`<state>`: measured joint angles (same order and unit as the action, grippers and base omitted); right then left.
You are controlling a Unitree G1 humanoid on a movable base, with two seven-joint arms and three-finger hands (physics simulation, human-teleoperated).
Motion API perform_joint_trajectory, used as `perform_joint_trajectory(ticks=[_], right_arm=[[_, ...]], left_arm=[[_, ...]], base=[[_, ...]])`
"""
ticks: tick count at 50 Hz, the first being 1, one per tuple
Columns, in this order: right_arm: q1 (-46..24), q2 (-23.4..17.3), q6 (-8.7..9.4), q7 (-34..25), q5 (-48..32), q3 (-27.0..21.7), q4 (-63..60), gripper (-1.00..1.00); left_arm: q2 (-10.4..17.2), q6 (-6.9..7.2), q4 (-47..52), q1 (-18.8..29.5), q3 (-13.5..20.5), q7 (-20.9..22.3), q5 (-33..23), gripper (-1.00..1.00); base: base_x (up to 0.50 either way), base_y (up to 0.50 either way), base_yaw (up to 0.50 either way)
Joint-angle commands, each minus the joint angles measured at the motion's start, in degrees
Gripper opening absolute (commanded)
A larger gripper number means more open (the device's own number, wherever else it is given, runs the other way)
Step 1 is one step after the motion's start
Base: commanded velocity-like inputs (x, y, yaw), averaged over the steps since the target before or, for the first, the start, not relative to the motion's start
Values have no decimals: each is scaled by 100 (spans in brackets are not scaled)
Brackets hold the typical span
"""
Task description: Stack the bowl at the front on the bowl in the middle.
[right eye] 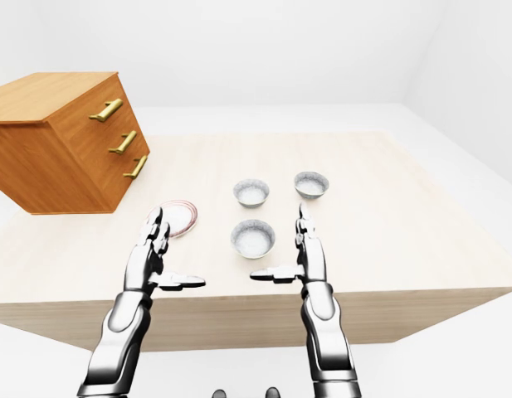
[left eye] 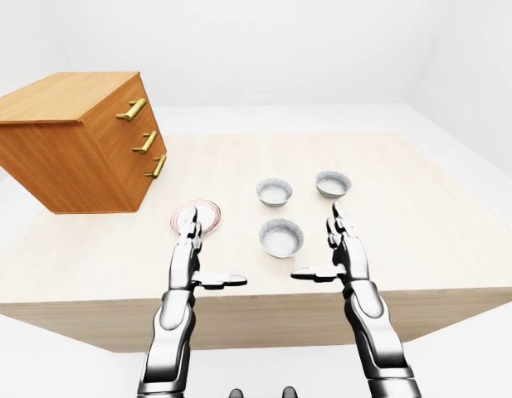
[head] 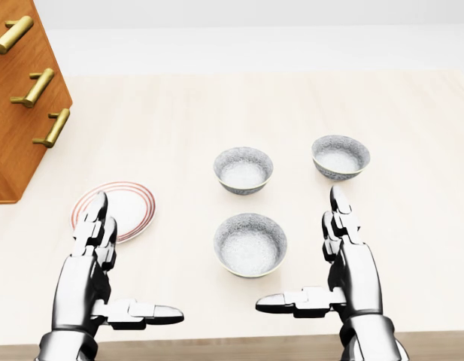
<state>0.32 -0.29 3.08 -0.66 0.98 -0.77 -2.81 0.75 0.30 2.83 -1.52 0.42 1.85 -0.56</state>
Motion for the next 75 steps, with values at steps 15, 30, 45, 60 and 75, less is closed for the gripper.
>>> perform_joint_trajectory(ticks=[15,30,45,60,75], right_arm=[[68,-211,192,-542,-270,-150,-703,100],[79,-238,192,-744,-618,-224,-594,100],[-60,-267,192,-681,-933,-202,-426,100],[-91,-301,192,-763,-955,-246,-46,100],[-117,-316,192,-733,-1116,-229,127,100]], left_arm=[[101,321,926,-157,192,551,-491,100],[107,53,850,-271,213,489,-650,100],[84,-212,777,-301,277,263,-615,100],[126,-247,787,-300,260,224,-810,100],[125,-249,796,-299,267,239,-902,100]], base=[[0,0,0],[-10,-26,0],[-5,-14,0],[19,0,0],[24,0,0]])
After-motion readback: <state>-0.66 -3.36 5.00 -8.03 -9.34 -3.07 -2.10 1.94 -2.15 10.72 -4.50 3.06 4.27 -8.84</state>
